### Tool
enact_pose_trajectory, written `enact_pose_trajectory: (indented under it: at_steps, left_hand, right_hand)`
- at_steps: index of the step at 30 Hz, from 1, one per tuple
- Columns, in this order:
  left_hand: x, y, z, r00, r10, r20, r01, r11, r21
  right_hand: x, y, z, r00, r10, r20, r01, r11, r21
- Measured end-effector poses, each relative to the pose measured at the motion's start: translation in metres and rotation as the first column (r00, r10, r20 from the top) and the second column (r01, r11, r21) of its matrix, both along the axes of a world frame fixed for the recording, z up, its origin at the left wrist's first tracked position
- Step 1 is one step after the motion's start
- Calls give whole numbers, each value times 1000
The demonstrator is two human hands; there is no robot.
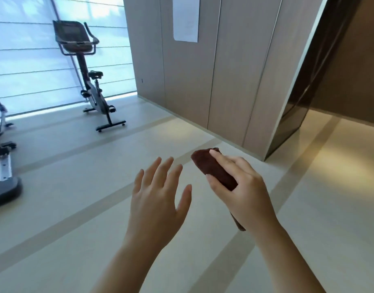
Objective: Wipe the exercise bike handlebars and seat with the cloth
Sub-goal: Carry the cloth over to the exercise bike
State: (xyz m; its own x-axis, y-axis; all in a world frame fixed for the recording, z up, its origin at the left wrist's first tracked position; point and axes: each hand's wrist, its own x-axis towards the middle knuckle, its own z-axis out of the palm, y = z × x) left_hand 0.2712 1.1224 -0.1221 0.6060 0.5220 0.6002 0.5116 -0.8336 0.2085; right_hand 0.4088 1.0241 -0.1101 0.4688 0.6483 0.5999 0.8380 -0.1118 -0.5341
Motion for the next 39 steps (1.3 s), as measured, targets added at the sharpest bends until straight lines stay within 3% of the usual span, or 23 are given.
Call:
enact_pose_trajectory:
  at_steps: [14,23,39]
  left_hand:
    - [-10,328,10,978,206,36,-207,977,52]
    - [-6,491,-13,956,292,2,-292,956,24]
    - [85,832,-3,942,335,30,-336,942,29]
  right_hand:
    - [3,347,11,983,179,-35,-180,984,-21]
    - [10,528,-9,959,264,-107,-270,962,-45]
    - [104,890,1,935,340,-102,-346,937,-45]
